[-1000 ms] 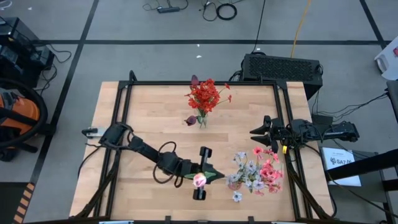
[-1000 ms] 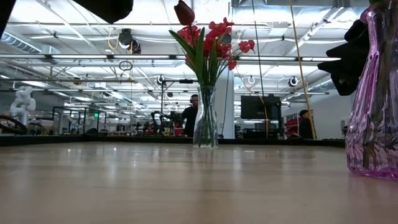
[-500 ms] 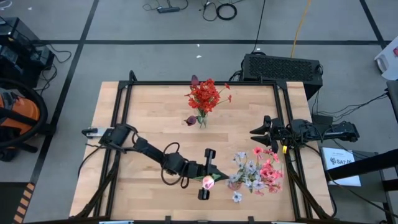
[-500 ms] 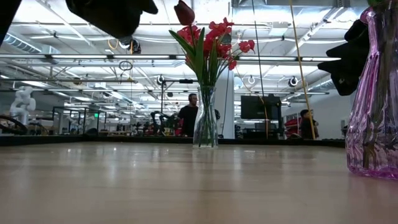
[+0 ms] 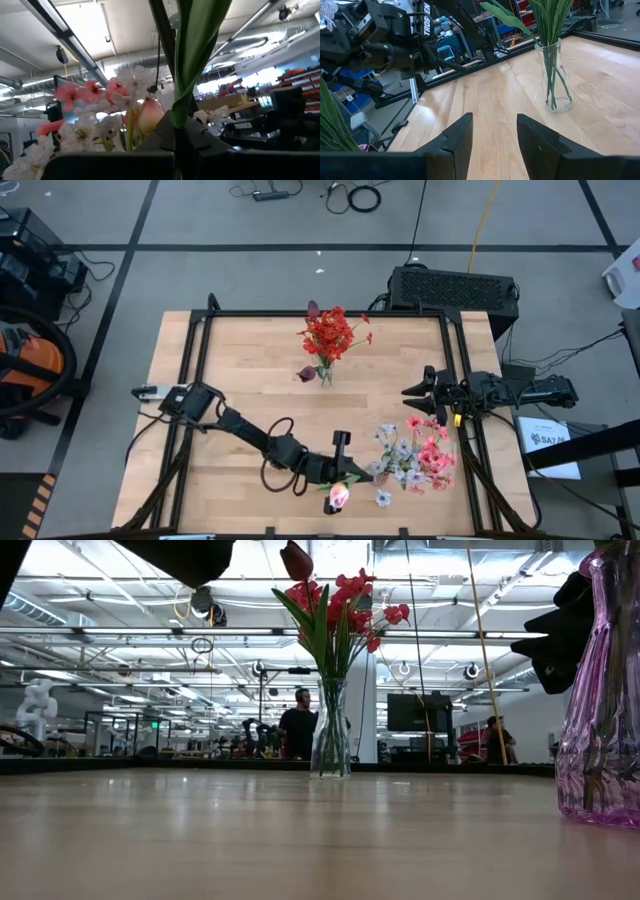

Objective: Sort flowers into vase by color
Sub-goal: Put the pink flower into the purple vase

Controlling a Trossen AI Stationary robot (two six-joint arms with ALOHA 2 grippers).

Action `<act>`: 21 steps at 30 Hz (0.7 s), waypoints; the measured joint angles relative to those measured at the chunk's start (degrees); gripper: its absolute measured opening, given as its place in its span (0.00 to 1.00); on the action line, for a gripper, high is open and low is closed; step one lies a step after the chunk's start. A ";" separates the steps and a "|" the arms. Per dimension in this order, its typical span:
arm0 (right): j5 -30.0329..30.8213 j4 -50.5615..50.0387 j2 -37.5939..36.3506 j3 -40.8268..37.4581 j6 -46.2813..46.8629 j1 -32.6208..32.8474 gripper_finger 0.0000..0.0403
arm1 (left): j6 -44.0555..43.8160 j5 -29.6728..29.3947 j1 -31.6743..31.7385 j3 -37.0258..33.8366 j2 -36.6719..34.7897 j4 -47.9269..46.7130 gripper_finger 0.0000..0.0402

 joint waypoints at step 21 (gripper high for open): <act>0.00 -0.03 0.00 0.00 0.00 -0.02 0.36 | 7.84 2.89 -0.01 4.40 -0.04 -7.27 0.00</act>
